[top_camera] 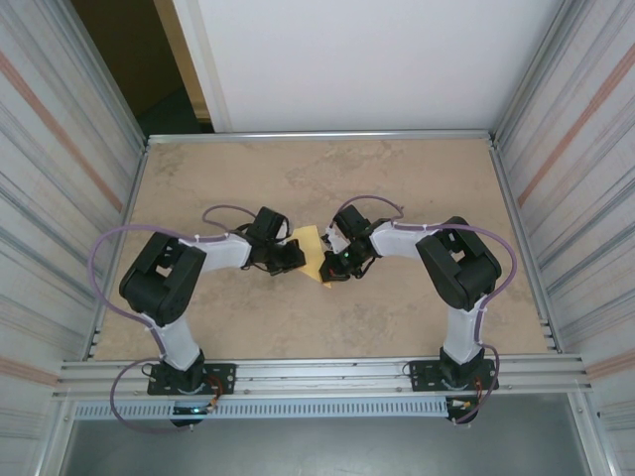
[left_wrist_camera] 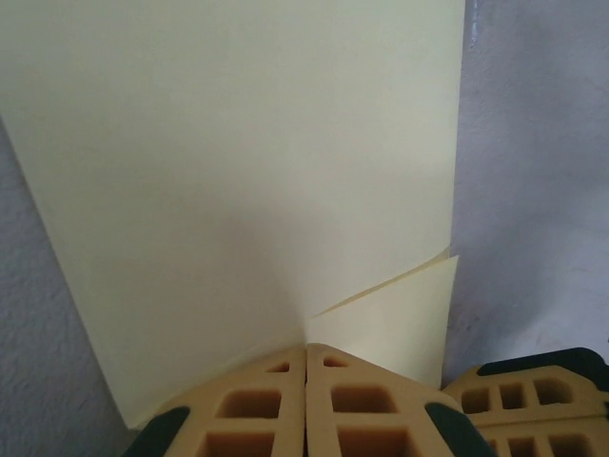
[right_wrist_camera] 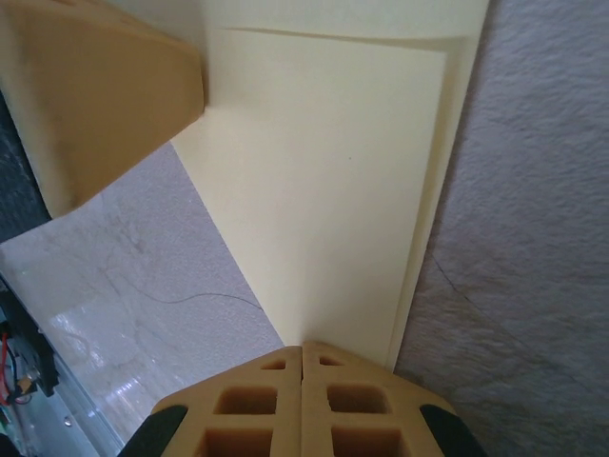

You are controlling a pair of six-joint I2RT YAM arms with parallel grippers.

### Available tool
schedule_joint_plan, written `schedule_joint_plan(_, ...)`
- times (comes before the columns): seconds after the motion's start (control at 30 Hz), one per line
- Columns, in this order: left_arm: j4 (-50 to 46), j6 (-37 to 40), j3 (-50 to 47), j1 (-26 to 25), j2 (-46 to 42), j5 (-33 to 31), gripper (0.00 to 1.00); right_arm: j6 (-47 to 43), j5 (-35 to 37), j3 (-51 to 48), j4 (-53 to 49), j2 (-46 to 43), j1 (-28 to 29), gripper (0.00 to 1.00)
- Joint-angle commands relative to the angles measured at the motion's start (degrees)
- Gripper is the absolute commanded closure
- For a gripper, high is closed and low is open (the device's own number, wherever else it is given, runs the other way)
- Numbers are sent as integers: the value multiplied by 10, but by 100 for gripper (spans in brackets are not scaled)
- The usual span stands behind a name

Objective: Fold a paper plane with a square sheet of paper (pick it up from the middle)
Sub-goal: Third fold the triangle at the center of the table.

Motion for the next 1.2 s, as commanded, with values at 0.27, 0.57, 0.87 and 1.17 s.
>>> schedule_joint_plan(0.27, -49, -3, 10, 8, 30, -19, 94, 4, -46, 10, 3, -38, -14, 97)
schedule_joint_plan(0.57, -71, -3, 23, 8, 44, -22, 95, 9, -33, 64, 0, 25, -5, 100)
schedule_joint_plan(0.87, -101, 1, 26, 9, 49, -41, 95, -4, -21, 71, -23, 57, -5, 100)
schedule_joint_plan(1.17, -148, 2, 30, 11, 64, -74, 95, -33, -9, -22, -26, -1, -28, 100)
